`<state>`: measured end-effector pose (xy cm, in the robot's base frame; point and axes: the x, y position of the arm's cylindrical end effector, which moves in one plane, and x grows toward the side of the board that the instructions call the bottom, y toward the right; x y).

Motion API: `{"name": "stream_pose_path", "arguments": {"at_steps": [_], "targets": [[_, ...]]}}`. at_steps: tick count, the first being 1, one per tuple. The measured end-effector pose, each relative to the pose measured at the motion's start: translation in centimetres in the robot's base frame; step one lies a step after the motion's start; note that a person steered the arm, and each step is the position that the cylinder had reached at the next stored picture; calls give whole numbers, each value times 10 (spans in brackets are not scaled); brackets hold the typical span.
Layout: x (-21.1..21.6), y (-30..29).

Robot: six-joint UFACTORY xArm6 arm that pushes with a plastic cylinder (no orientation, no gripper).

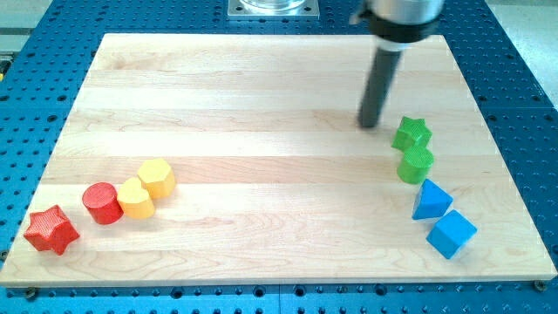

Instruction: Place the arm vertically below the yellow heart

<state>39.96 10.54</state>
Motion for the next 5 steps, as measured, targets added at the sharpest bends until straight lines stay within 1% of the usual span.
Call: {"name": "stream_pose_path", "arguments": {"at_steps": [1, 2, 3, 4, 5], "targets": [[18, -22], [64, -112], [155, -167], [210, -248], [215, -231]]}}
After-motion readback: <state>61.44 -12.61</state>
